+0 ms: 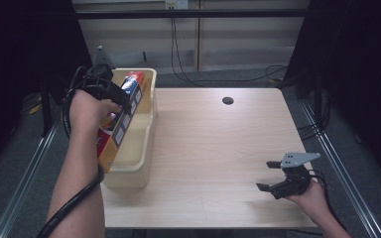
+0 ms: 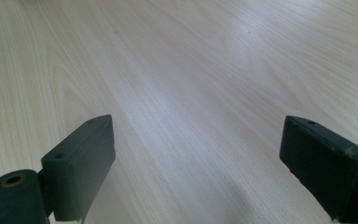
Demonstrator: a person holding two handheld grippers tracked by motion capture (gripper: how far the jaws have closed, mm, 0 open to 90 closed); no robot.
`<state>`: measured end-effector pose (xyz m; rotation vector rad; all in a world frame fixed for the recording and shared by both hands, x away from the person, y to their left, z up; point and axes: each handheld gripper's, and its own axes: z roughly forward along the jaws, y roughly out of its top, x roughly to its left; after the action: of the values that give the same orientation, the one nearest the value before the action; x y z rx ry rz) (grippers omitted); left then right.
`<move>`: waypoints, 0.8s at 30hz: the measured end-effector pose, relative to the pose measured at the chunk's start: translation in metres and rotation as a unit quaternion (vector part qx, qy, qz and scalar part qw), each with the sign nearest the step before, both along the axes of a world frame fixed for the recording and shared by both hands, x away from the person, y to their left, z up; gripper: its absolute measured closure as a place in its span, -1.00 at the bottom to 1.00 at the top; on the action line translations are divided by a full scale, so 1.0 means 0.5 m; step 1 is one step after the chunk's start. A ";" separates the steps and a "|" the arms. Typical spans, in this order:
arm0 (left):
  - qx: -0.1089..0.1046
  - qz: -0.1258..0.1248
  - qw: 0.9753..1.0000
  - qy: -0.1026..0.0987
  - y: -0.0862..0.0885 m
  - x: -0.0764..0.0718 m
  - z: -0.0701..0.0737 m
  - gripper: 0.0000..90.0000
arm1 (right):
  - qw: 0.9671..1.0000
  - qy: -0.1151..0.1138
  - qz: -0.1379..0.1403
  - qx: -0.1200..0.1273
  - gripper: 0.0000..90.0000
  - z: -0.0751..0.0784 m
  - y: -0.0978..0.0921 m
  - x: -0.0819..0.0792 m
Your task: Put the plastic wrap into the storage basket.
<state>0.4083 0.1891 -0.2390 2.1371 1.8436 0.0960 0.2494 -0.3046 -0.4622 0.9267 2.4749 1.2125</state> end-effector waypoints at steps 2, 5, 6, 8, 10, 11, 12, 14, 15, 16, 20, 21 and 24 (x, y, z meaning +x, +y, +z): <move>0.003 0.003 1.000 0.001 0.003 -0.001 -0.006 -0.09 | 1.000 0.000 -0.001 0.001 -0.77 0.000 0.000 0.000; 0.001 0.004 1.000 0.006 0.009 -0.002 -0.013 -0.09 | 1.000 -0.001 0.000 0.001 -0.77 0.000 0.001 0.000; 0.003 0.005 1.000 0.005 0.011 -0.002 -0.016 -0.10 | 1.000 -0.001 0.001 0.001 -0.77 0.000 0.001 0.000; 0.002 0.007 1.000 0.007 0.013 -0.002 -0.023 -0.10 | 1.000 -0.001 0.001 0.001 -0.77 0.000 0.001 0.000; 0.002 0.009 1.000 0.009 0.015 -0.002 -0.028 -0.09 | 1.000 0.000 0.001 0.002 -0.77 0.000 0.001 0.000; 0.002 0.008 1.000 0.009 0.016 -0.002 -0.032 -0.10 | 1.000 -0.001 -0.001 0.001 -0.77 0.000 0.002 -0.001; 0.000 0.010 1.000 0.011 0.017 -0.002 -0.034 -0.10 | 1.000 0.001 0.000 0.001 -0.77 0.000 0.002 0.000; 0.001 0.010 1.000 0.014 0.018 -0.001 -0.044 -0.10 | 1.000 0.000 0.000 0.001 -0.77 0.000 0.002 0.000; 0.001 0.010 1.000 0.014 0.018 -0.001 -0.044 -0.10 | 1.000 0.000 0.000 0.001 -0.77 0.000 0.002 0.000; 0.000 0.016 1.000 0.015 0.017 -0.001 -0.047 -0.10 | 1.000 -0.001 0.000 0.000 -0.77 -0.001 0.003 0.000; -0.001 0.014 1.000 0.020 0.019 0.000 -0.056 -0.10 | 1.000 0.001 0.000 0.000 -0.77 -0.002 0.003 0.000; -0.002 0.017 1.000 0.021 0.018 0.000 -0.059 -0.10 | 1.000 0.002 -0.001 0.001 -0.77 -0.002 0.003 0.000; -0.002 0.018 0.999 0.026 0.017 0.000 -0.068 -0.10 | 1.000 0.001 0.000 0.000 -0.77 -0.002 0.003 0.000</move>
<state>0.4081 0.1976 -0.2731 2.1225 1.9100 0.0444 0.2494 -0.3030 -0.4630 0.9275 2.4762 1.2129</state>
